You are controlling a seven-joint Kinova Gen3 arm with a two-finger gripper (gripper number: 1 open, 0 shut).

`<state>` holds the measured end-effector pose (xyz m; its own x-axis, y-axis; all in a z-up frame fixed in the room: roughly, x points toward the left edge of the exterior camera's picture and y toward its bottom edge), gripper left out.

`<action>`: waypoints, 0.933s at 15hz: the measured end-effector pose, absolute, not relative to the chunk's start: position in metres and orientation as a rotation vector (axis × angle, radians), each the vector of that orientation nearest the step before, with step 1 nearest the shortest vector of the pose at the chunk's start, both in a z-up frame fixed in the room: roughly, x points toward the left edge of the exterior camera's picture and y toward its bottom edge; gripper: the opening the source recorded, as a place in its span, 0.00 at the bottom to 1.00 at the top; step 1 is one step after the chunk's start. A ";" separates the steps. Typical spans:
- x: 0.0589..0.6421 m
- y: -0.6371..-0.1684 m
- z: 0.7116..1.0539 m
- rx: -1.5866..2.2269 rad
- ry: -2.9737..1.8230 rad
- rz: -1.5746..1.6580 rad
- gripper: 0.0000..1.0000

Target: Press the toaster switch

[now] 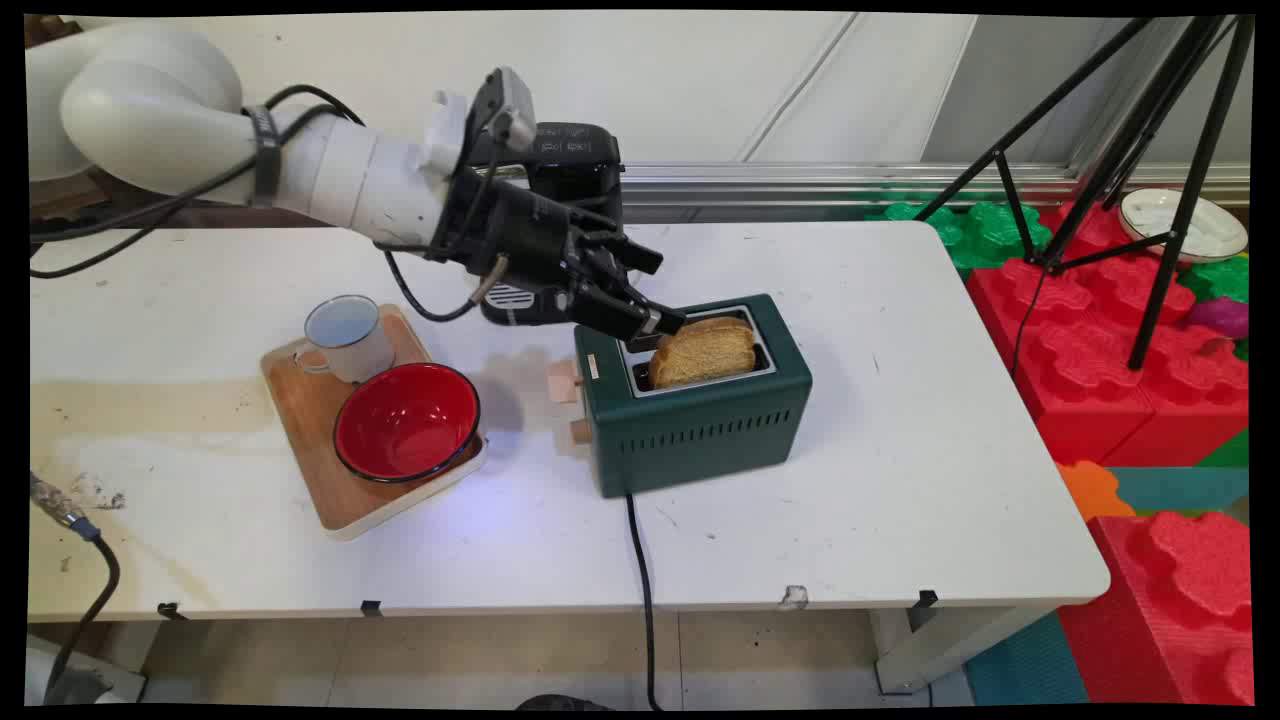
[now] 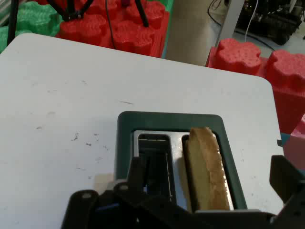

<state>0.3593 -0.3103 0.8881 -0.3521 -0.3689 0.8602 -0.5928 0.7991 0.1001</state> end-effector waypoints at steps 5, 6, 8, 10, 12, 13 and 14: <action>0.370 -0.302 0.903 0.705 -1.969 0.298 1.00; 0.373 -0.300 0.907 0.699 -1.966 0.303 1.00; 0.378 -0.297 0.912 0.690 -1.965 0.310 1.00; 0.386 -0.291 0.918 0.678 -1.967 0.317 1.00; 0.395 -0.284 0.924 0.666 -1.972 0.322 1.00; 0.398 -0.282 0.925 0.663 -1.974 0.322 1.00; 0.402 -0.278 0.927 0.658 -1.978 0.323 1.00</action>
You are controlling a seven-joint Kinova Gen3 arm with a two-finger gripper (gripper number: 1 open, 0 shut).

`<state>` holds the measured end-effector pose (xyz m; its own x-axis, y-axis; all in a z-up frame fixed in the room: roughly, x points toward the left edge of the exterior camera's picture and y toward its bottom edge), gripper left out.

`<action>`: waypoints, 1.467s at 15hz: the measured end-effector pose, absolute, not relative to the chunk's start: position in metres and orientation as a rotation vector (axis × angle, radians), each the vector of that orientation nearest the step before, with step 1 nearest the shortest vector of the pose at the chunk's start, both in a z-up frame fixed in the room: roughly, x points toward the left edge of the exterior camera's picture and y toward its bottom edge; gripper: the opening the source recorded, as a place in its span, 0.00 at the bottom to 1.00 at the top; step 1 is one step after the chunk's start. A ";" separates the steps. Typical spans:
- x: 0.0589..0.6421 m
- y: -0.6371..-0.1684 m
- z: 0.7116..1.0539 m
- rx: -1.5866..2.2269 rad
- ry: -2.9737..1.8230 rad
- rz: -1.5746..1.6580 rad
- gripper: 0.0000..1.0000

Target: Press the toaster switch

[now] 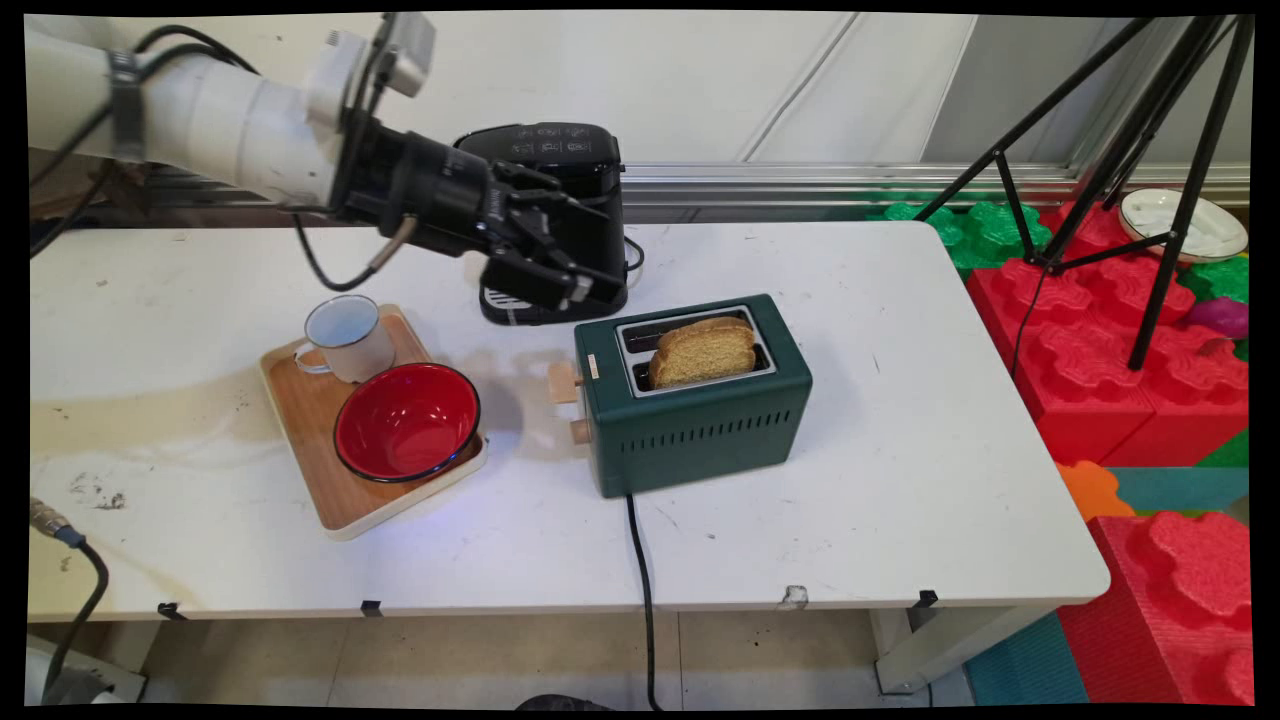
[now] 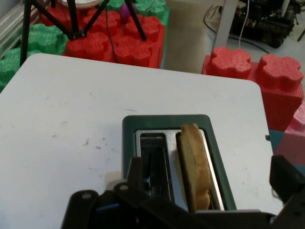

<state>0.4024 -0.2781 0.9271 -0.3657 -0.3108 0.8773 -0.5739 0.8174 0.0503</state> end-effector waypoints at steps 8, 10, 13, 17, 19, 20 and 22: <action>0.440 -0.249 0.930 0.632 -2.032 0.328 1.00; 0.445 -0.245 0.926 0.630 -2.044 0.326 1.00; 0.451 -0.241 0.915 0.629 -2.063 0.323 1.00; 0.451 -0.243 0.897 0.633 -2.081 0.325 1.00; 0.449 -0.245 0.891 0.637 -2.083 0.324 1.00; 0.447 -0.246 0.888 0.639 -2.084 0.323 1.00; 0.446 -0.247 0.883 0.643 -2.085 0.324 1.00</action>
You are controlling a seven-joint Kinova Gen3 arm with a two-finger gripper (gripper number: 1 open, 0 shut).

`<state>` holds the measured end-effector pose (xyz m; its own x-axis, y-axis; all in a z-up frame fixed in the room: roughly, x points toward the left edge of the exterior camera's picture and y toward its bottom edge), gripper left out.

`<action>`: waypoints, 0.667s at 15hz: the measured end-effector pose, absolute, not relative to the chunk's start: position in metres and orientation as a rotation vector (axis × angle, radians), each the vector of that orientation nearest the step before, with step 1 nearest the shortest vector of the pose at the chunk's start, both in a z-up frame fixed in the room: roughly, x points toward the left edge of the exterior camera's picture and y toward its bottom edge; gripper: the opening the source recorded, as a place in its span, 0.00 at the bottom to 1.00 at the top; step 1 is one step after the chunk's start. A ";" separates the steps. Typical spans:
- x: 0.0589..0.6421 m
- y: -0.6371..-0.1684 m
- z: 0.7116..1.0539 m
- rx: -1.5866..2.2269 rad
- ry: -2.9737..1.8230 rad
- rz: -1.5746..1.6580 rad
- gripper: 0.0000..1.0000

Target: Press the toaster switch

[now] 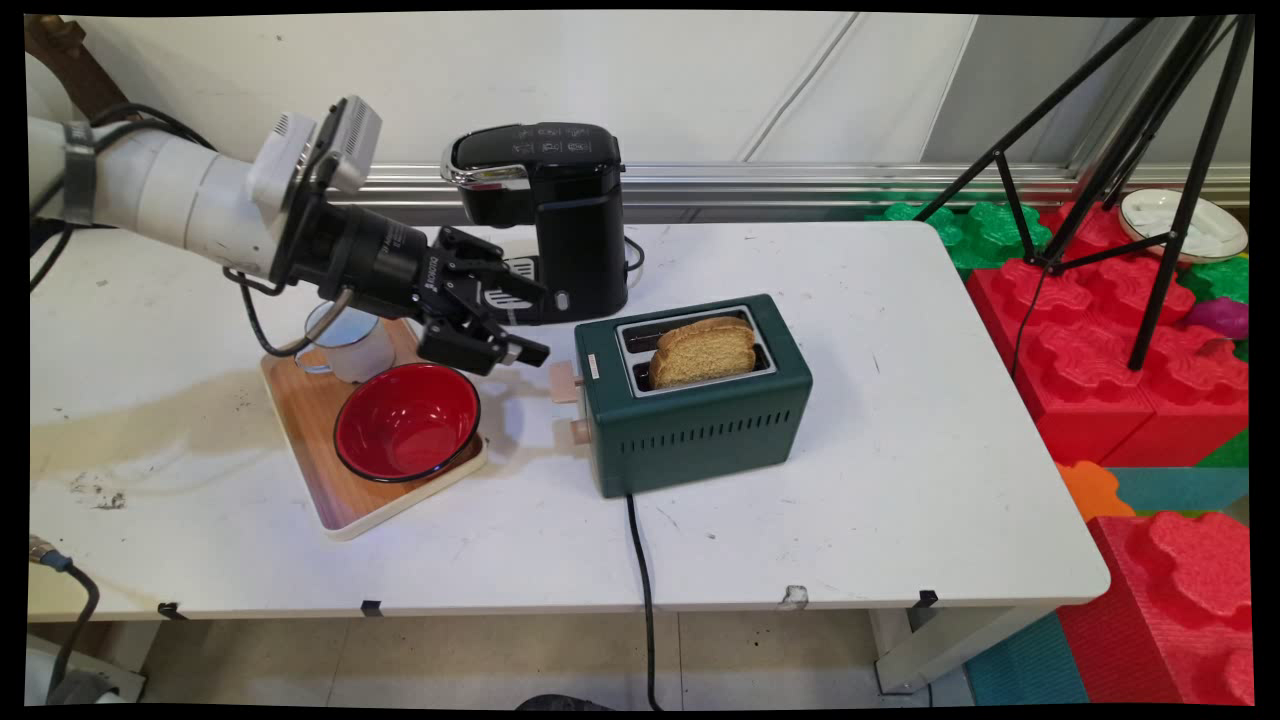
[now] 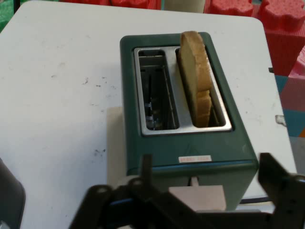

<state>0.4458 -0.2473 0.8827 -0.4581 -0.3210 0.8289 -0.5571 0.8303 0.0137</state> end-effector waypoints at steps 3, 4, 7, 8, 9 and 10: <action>0.444 -0.250 0.874 0.649 -2.090 0.321 0.00; 0.443 -0.250 0.870 0.650 -2.093 0.317 0.00; 0.439 -0.251 0.861 0.656 -2.099 0.305 0.00; 0.438 -0.252 0.858 0.658 -2.101 0.301 0.00; 0.437 -0.252 0.853 0.661 -2.104 0.295 0.00; 0.435 -0.253 0.849 0.665 -2.106 0.291 0.00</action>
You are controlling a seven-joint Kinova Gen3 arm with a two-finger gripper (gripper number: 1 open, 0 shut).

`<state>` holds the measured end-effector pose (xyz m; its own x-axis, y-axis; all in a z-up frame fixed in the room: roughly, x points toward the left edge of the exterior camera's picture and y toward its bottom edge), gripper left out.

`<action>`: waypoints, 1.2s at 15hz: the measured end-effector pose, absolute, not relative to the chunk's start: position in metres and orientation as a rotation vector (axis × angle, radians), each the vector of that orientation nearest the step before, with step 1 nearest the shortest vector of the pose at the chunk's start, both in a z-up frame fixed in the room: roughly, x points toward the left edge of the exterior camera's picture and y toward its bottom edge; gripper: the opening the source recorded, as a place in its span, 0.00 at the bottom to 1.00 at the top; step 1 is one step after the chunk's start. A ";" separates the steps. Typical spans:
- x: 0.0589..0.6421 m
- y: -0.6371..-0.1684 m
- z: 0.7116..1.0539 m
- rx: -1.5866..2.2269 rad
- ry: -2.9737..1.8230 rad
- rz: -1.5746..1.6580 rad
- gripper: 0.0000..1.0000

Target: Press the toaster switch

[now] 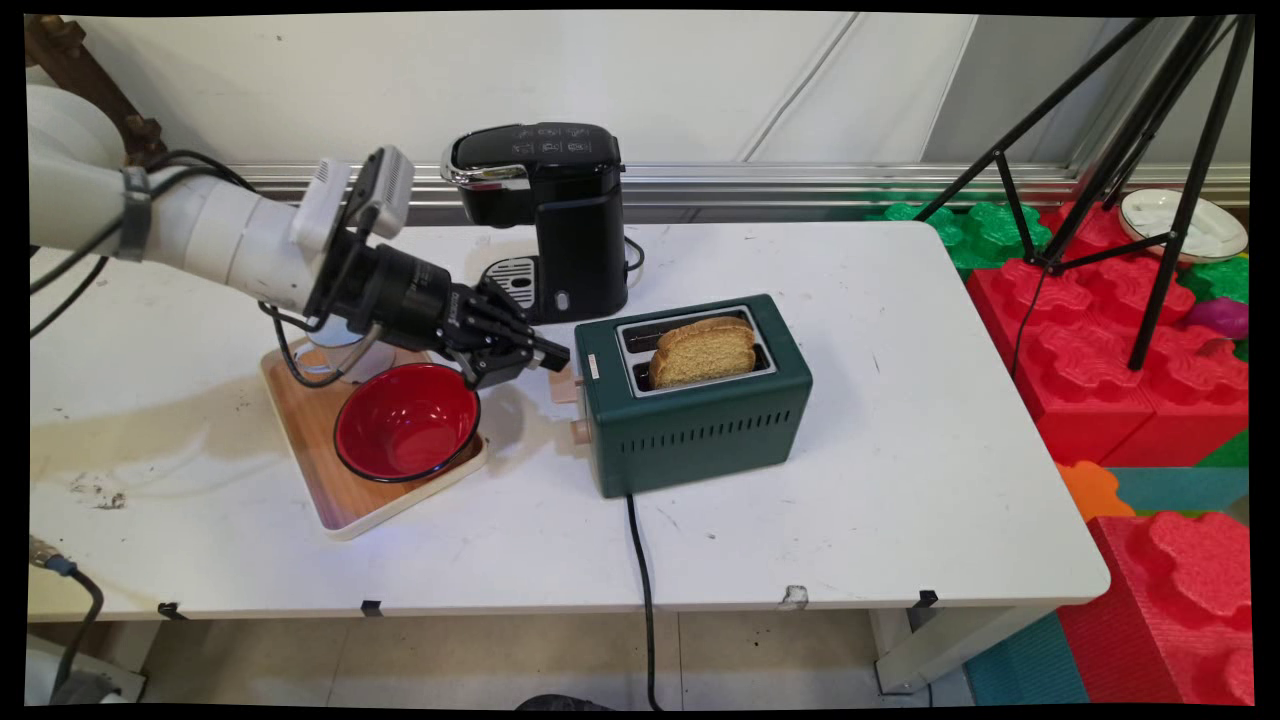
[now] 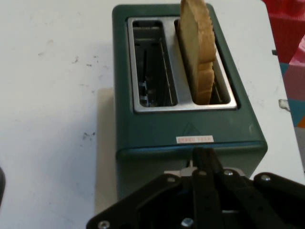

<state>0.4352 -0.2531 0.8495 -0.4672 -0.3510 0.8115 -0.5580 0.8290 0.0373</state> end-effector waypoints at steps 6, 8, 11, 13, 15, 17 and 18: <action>0.429 -0.260 0.832 0.691 -2.113 0.279 0.00; 0.428 -0.263 0.826 0.703 -2.117 0.279 0.00; 0.426 -0.266 0.817 0.716 -2.124 0.275 0.00; 0.426 -0.268 0.812 0.722 -2.131 0.270 0.00; 0.426 -0.269 0.806 0.726 -2.140 0.264 0.00; 0.426 -0.269 0.802 0.729 -2.146 0.260 0.00; 0.427 -0.269 0.799 0.731 -2.151 0.258 0.00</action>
